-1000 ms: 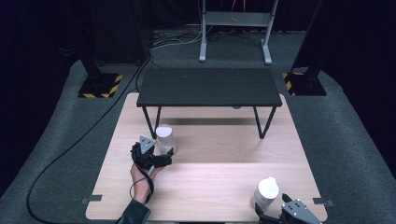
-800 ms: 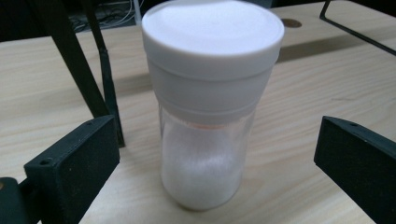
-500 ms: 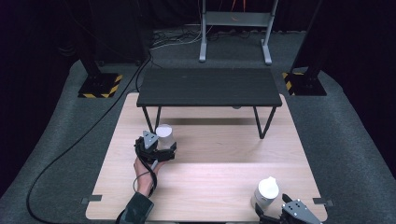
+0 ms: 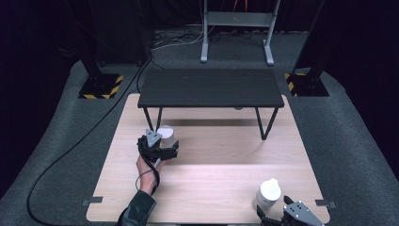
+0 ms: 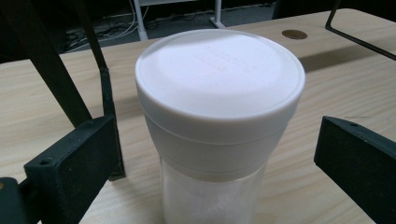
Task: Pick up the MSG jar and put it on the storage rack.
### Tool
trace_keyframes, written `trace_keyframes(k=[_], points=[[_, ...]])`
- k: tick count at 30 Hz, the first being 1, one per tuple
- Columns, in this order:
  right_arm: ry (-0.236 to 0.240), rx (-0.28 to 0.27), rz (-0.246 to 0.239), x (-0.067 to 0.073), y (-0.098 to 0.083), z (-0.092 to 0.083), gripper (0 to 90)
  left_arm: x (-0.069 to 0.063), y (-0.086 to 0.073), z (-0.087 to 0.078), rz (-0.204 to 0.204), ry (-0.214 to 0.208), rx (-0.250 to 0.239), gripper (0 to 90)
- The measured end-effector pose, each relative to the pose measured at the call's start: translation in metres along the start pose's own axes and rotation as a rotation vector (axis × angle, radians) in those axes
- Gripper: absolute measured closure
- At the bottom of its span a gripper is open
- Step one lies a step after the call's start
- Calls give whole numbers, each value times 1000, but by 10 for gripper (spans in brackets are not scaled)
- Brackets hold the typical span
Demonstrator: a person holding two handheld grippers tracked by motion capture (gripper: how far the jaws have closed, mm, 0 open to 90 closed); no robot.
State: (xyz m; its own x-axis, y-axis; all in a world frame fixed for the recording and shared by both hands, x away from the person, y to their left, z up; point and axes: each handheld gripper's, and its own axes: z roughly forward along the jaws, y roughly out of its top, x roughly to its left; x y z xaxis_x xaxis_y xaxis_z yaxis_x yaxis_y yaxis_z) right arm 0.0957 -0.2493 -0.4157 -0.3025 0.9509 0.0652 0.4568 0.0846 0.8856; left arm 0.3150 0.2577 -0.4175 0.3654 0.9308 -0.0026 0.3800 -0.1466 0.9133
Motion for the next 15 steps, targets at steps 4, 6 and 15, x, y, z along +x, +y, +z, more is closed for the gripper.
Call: trace_keyframes(k=[4, 6, 15], points=[[1, 0, -1, -1, 0, 0, 0, -1, 2, 3, 8, -1, 10, 2], [2, 0, -1, -1, 0, 0, 0, -1, 1, 3, 23, -4, 4, 32], [4, 1, -3, -2, 0, -1, 0, -2, -9, 1, 11, 7, -61, 204]])
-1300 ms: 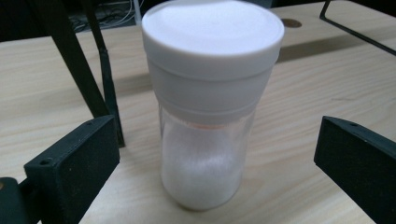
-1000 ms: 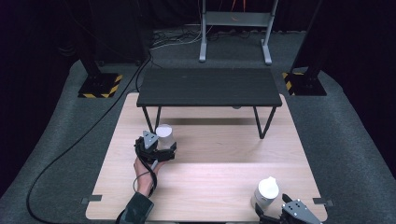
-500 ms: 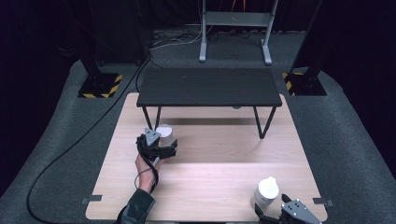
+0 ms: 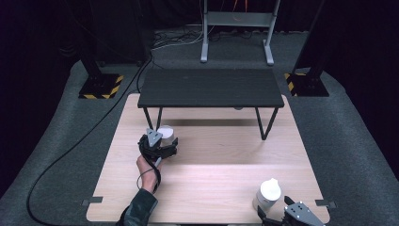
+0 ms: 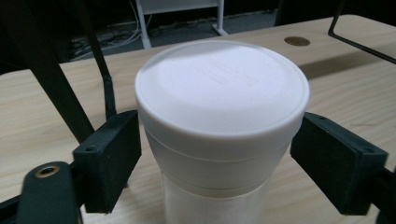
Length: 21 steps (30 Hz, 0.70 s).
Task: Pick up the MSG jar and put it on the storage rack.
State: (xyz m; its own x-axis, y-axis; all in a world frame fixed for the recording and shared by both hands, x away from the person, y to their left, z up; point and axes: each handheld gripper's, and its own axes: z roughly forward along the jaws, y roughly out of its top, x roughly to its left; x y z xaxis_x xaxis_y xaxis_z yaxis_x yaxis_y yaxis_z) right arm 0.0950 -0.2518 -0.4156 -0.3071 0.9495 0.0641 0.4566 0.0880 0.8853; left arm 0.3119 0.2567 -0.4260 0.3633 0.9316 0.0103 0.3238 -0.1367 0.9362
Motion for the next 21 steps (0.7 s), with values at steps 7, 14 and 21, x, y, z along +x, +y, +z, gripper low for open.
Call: trace_keyframes(k=[7, 14, 21], points=[[6, -2, -7, 0, 0, 0, 0, 2, -4, -1, 5, -4, -22, 309], [4, -8, -9, 1, 0, -1, 0, 5, -4, -1, 3, -11, -25, 334], [5, -7, -13, 0, 1, -1, 0, 6, -8, -1, -1, -12, -38, 338]])
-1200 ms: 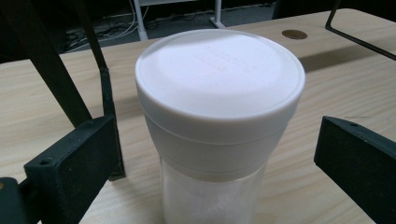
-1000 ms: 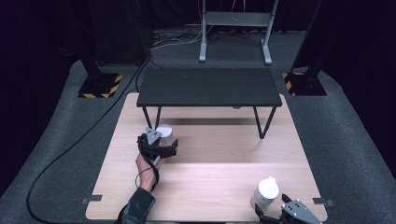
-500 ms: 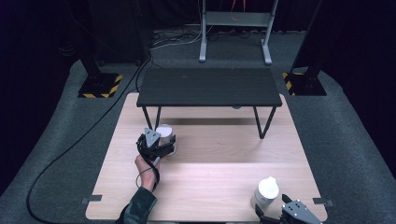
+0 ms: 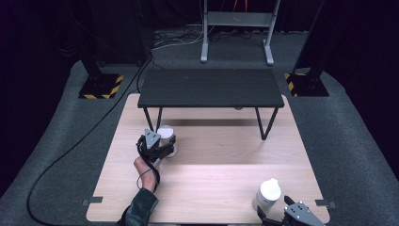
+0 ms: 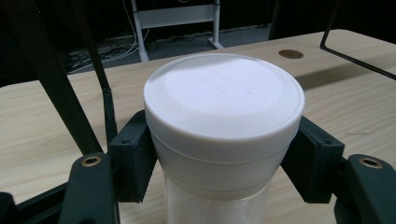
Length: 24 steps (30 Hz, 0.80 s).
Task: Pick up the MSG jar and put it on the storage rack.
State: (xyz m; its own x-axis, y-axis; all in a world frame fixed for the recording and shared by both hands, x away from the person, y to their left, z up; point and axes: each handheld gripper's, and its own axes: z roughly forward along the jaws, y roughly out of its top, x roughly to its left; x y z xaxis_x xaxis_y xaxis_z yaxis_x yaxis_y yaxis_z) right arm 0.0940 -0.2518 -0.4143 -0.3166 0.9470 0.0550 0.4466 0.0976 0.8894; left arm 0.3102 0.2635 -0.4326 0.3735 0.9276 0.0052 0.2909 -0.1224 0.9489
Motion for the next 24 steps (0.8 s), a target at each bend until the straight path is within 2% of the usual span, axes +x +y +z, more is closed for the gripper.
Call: trace_keyframes(k=[24], points=[[-2, -5, -5, -1, 0, -3, 0, 3, 7, -4, -12, -22, 18, 341]])
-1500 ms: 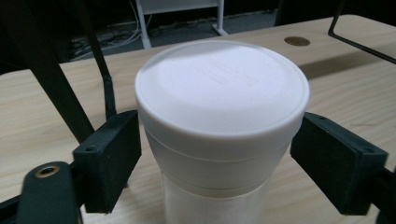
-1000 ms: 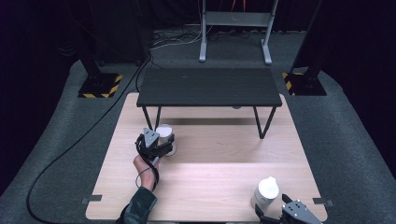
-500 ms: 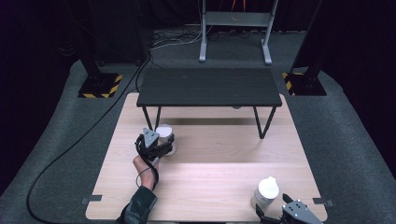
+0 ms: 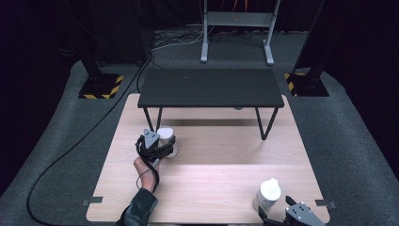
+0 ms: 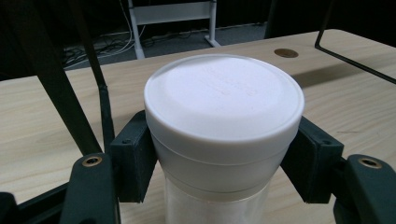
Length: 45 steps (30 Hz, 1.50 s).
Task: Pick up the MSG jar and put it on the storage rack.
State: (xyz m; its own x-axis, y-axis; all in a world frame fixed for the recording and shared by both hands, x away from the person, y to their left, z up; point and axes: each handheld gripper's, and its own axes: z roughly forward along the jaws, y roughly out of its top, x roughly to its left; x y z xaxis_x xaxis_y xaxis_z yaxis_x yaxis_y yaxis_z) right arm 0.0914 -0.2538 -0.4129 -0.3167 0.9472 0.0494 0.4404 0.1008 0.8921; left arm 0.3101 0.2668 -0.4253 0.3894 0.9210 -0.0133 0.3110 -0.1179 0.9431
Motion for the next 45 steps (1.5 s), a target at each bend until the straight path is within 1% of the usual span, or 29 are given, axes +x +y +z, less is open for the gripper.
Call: trace_keyframes(k=[12, 25, 29, 33, 45], points=[[0, -4, -2, 0, 0, 0, 0, -1, 13, -6, 3, -30, -2, 341], [-2, -7, 2, 0, -1, 0, 0, -5, 27, -10, 25, -62, -8, 341], [2, -7, 4, -1, -1, 0, 0, -4, 31, -10, 19, -85, -8, 341], [4, -5, 3, -2, -1, 0, 0, -5, 36, -10, 24, -100, -5, 341], [7, -1, 2, -3, -1, 1, 0, -8, 47, -10, 33, -121, -13, 341]])
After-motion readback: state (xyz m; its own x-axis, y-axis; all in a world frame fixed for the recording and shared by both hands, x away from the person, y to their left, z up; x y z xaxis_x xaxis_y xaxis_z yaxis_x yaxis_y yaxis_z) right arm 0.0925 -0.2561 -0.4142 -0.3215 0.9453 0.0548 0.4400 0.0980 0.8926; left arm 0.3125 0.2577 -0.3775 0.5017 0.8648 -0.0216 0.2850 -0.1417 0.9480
